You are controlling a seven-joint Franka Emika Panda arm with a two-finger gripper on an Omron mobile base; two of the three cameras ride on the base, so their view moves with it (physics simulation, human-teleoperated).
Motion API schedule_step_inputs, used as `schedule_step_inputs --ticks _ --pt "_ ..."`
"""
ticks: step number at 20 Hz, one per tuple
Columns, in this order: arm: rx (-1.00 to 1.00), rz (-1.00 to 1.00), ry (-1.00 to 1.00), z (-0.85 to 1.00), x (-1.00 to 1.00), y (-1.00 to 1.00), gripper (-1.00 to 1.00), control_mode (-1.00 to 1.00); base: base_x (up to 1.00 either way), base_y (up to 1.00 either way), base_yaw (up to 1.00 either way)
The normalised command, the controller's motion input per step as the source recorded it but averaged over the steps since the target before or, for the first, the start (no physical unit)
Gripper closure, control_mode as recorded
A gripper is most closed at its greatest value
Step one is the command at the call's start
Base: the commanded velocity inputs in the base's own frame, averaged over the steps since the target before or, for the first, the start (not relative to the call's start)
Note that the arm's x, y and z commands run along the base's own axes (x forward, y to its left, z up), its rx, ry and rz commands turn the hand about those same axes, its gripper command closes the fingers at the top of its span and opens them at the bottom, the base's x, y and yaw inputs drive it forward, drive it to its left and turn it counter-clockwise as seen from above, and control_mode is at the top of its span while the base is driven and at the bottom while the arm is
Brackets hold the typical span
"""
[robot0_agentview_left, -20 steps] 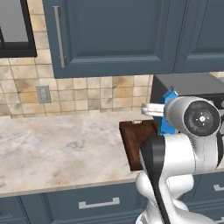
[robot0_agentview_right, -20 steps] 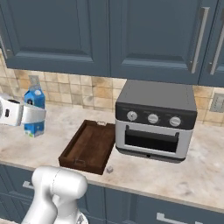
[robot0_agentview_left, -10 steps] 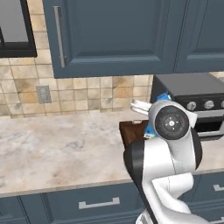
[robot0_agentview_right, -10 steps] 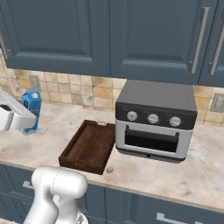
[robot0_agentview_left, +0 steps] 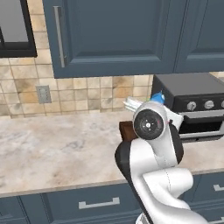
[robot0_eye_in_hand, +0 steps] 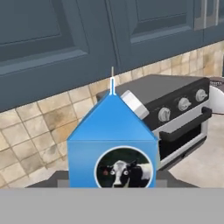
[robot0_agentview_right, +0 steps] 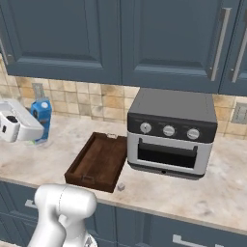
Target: Take out the milk from the fridge and place it on the tray on the counter. Then take the sugar cube near the tray and place it in the tray.
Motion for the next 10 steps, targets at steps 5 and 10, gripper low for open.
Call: schedule_step_inputs --ticks 5,10 --pt "-0.16 -0.22 -0.1 -0.34 0.11 0.05 1.0 -1.0 0.0 0.0 0.0" --pt "-0.03 -0.13 -0.13 -0.18 0.34 0.0 1.0 -1.0 0.0 0.0 0.0"
